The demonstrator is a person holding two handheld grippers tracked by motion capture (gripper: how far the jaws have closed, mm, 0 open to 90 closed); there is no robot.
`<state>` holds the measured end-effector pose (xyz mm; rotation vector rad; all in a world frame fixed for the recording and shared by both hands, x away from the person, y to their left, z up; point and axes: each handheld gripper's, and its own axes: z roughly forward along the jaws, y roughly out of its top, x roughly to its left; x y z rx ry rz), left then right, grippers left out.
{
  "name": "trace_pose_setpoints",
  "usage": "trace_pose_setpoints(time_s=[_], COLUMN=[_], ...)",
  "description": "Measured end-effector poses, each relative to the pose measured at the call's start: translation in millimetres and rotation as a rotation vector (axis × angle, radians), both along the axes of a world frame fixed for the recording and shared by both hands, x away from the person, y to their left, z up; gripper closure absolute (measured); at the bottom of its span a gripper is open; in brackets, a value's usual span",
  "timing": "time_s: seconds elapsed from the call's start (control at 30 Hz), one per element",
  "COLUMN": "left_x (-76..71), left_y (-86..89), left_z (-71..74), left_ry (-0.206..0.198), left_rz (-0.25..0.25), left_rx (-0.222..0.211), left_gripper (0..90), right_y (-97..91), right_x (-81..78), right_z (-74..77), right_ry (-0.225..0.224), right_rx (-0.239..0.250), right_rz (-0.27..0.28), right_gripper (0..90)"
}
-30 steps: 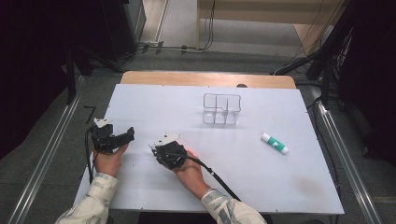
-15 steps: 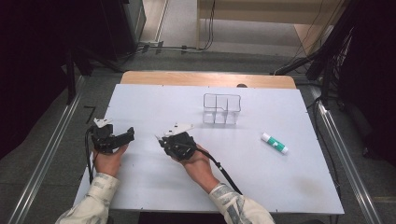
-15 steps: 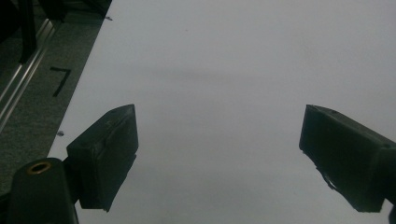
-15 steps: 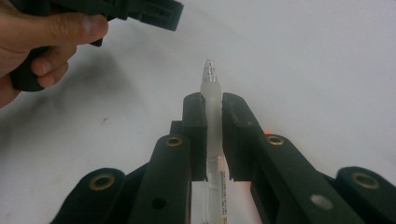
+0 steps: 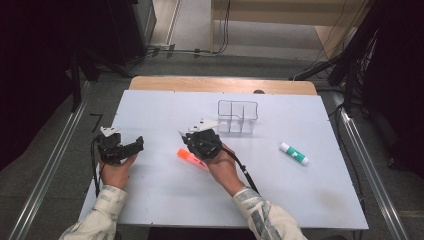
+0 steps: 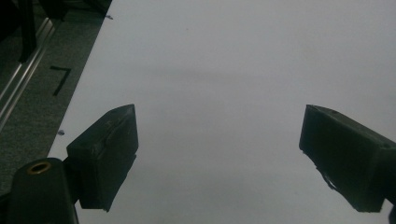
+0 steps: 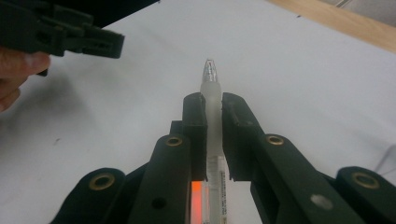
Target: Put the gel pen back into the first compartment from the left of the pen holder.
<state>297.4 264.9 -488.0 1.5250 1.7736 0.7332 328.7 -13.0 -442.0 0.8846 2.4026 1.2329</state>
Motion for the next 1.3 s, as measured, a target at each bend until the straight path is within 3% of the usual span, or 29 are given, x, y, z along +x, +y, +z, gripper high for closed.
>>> trace_pose_setpoints(time_s=[0.33, 1.3], left_x=[0.3, 0.5], left_y=[0.9, 3.3], left_z=[-0.3, 0.2], left_ry=[-0.001, -0.006], left_rz=[0.002, 0.006], left_rx=[-0.004, -0.011], left_gripper=[12.0, 12.1], right_y=[-18.4, -43.1], right_x=[26.3, 84.7], right_z=[13.8, 59.5], right_ry=[0.007, -0.051], right_rx=[0.022, 0.071], right_rz=[-0.068, -0.209], right_gripper=[78.6, 78.6])
